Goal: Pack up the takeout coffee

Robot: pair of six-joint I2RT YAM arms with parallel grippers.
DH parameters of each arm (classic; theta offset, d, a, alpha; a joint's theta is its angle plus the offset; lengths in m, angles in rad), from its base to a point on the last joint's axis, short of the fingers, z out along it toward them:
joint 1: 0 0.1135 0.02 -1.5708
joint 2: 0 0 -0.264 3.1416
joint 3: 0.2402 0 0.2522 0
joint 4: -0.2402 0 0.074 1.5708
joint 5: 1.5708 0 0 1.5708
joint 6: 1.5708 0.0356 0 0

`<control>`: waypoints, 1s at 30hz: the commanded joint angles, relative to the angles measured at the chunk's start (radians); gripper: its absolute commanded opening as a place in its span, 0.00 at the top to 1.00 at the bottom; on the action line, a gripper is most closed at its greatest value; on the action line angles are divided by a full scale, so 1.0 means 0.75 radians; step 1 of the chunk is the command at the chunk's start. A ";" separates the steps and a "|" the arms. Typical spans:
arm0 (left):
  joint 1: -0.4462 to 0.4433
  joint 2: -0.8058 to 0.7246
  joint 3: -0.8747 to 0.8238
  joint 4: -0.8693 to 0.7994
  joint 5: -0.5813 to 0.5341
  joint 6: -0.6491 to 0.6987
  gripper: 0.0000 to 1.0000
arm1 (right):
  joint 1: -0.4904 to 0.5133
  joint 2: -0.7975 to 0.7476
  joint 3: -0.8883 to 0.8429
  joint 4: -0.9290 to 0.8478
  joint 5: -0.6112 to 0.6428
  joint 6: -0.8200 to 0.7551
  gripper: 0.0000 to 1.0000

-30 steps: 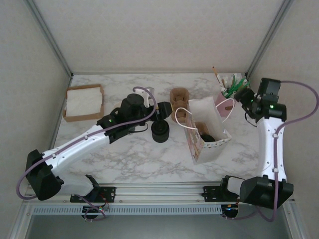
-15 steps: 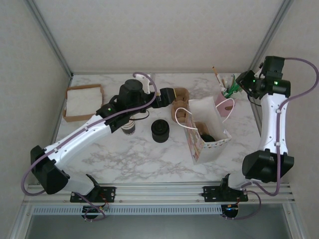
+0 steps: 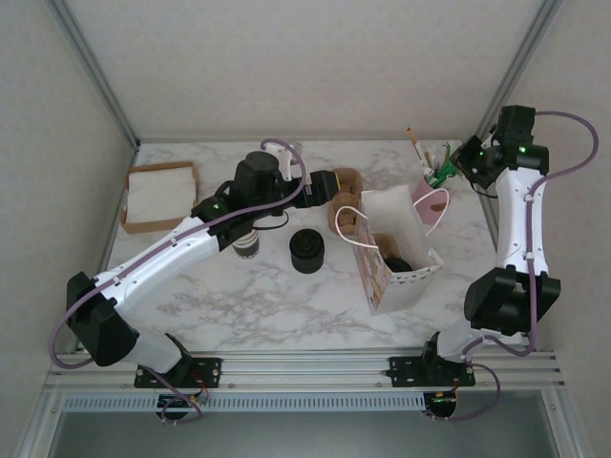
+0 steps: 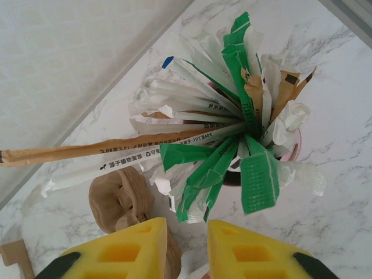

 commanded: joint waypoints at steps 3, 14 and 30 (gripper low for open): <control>0.014 -0.007 -0.006 0.020 0.019 0.015 0.00 | 0.009 0.046 0.052 0.014 -0.020 0.005 0.76; 0.020 -0.008 -0.013 0.024 0.012 0.015 0.00 | 0.010 0.125 0.113 0.018 -0.021 0.007 0.81; 0.028 -0.008 -0.024 0.032 0.019 0.013 0.01 | 0.009 0.181 0.167 -0.008 -0.027 -0.010 0.87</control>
